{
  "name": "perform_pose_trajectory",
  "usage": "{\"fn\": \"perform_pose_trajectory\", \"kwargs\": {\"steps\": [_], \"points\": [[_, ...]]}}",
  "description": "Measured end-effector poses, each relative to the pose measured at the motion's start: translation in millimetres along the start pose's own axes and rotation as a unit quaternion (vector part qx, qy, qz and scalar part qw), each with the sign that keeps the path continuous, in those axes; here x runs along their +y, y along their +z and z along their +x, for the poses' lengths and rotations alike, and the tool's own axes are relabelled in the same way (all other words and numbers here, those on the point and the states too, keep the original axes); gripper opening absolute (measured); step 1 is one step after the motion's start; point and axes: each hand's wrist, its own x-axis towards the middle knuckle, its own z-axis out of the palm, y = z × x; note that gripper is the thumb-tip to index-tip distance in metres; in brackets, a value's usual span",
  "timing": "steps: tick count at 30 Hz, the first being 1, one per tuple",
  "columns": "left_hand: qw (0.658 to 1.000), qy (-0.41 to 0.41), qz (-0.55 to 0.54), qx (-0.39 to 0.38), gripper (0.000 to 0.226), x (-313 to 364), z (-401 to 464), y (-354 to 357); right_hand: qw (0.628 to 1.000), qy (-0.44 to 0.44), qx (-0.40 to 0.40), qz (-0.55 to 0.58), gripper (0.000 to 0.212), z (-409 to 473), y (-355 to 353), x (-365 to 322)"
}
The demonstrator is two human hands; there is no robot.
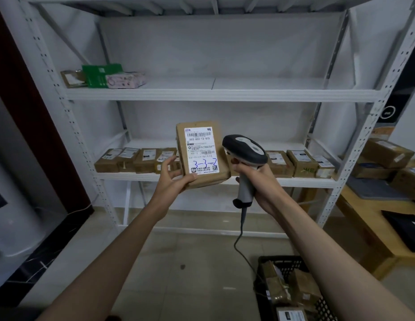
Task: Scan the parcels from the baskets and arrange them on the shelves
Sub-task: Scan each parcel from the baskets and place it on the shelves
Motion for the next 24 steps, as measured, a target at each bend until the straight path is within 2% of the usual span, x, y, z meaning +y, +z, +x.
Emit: {"fn": "perform_pose_trajectory", "kwargs": {"steps": [7,11,14,18,24], "points": [[0.999,-0.016,-0.016,0.042,0.044,22,33,-18,0.996,0.002,-0.073,0.042,0.038,50,18,5],[0.996,-0.012,-0.013,0.082,0.044,30,60,-19,0.992,-0.003,-0.107,0.059,0.048,93,24,7],[0.994,-0.002,-0.009,0.106,0.042,32,87,-20,0.99,-0.016,-0.127,0.056,0.044,131,30,6],[0.992,0.011,0.002,0.127,0.06,42,127,-21,0.983,-0.036,-0.169,0.061,0.039,183,42,0],[0.986,0.037,-0.042,0.156,0.043,67,193,-21,0.973,-0.065,-0.211,0.058,0.038,265,58,-7]]}}
